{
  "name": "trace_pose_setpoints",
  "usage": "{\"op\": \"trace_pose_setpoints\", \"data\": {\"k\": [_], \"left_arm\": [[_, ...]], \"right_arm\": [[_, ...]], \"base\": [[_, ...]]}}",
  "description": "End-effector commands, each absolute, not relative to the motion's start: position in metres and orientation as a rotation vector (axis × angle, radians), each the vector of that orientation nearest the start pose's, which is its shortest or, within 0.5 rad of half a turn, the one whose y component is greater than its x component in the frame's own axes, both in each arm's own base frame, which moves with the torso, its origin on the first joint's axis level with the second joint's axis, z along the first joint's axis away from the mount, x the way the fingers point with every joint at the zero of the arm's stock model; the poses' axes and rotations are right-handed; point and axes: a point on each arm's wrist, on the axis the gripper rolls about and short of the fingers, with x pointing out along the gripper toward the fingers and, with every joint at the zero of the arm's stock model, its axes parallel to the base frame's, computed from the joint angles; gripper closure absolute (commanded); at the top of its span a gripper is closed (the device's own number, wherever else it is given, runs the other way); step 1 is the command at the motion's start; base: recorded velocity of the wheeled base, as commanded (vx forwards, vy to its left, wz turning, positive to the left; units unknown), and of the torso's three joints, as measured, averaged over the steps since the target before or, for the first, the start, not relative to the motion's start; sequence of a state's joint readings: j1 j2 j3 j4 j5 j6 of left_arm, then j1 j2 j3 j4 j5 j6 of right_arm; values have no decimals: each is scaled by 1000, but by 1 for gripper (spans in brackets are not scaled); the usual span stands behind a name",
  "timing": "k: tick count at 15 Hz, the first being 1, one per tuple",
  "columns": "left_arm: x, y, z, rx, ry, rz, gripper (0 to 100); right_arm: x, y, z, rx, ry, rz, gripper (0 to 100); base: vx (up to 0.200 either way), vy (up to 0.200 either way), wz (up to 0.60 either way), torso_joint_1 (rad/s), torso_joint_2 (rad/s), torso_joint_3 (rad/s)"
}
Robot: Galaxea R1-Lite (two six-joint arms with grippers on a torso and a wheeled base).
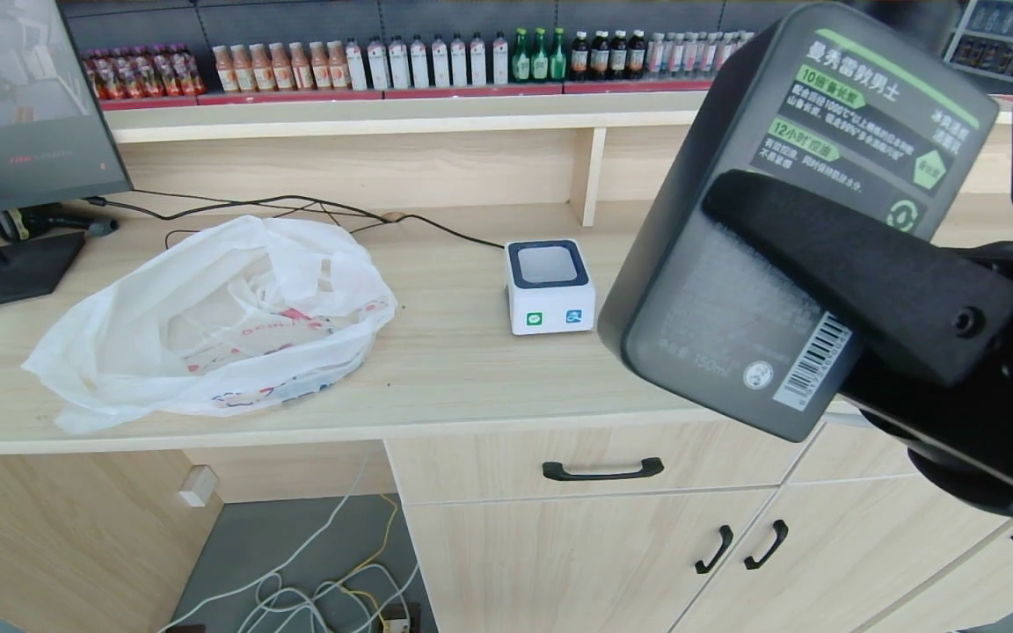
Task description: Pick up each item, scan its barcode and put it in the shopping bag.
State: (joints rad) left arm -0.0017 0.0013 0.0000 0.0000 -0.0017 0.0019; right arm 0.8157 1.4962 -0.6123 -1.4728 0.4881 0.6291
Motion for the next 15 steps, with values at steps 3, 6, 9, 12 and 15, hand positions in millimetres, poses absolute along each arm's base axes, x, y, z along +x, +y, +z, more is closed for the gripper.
{"op": "trace_pose_setpoints", "data": {"k": [3,6,9,12,15], "left_arm": [[-23,0,76,2,2,-3,0],[-23,0,76,2,2,-3,0],[-23,0,76,2,2,-3,0],[-23,0,76,2,2,-3,0],[-23,0,76,2,2,-3,0]], "right_arm": [[149,173,268,616,-214,1422,100],[153,168,262,599,-207,1385,100],[150,165,250,538,-207,1352,100],[148,159,241,474,-233,1281,100],[145,153,225,407,-220,1215,100]], "base": [[0,0,0,0,0,0],[0,0,0,0,0,0],[0,0,0,0,0,0],[0,0,0,0,0,0],[0,0,0,0,0,0]]}}
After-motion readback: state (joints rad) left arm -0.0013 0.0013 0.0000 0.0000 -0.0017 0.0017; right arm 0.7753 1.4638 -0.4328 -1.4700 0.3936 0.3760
